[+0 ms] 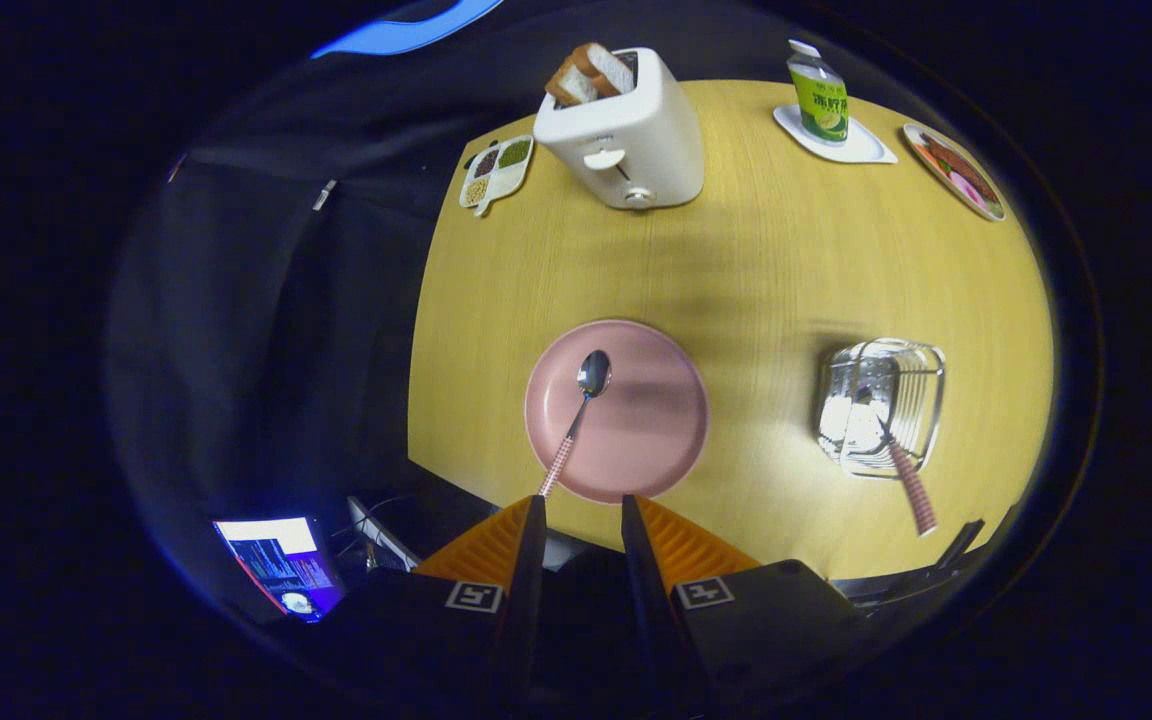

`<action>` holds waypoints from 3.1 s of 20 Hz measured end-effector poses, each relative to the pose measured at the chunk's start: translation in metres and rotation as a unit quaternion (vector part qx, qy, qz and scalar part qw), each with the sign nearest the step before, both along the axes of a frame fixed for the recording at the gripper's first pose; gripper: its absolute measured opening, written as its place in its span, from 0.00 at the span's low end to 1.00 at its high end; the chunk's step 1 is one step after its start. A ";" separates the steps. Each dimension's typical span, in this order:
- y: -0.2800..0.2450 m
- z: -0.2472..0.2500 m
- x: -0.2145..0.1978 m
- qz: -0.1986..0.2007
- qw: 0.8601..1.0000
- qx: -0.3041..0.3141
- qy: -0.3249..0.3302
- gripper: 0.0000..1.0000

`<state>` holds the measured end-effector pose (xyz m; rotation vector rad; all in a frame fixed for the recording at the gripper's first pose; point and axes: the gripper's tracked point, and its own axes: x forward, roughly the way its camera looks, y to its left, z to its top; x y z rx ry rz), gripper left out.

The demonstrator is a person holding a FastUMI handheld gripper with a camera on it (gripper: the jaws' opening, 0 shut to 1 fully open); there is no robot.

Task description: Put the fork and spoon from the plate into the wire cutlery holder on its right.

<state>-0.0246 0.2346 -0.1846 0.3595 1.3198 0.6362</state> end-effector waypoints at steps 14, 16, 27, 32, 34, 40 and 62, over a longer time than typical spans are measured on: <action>0.114 -0.130 0.001 -0.093 0.991 -0.062 0.078 0.48; 0.117 -0.140 0.000 -0.101 0.989 -0.068 0.081 0.48; 0.090 -0.105 -0.008 -0.052 0.996 -0.007 0.074 0.11; 0.024 -0.033 -0.010 0.019 1.000 0.012 0.020 0.10; -0.022 -0.009 -0.004 0.036 0.999 -0.005 0.009 0.10; -0.166 0.011 0.010 0.060 0.990 -0.122 0.034 0.10; -0.222 -0.040 0.018 0.135 0.894 -0.295 0.309 0.11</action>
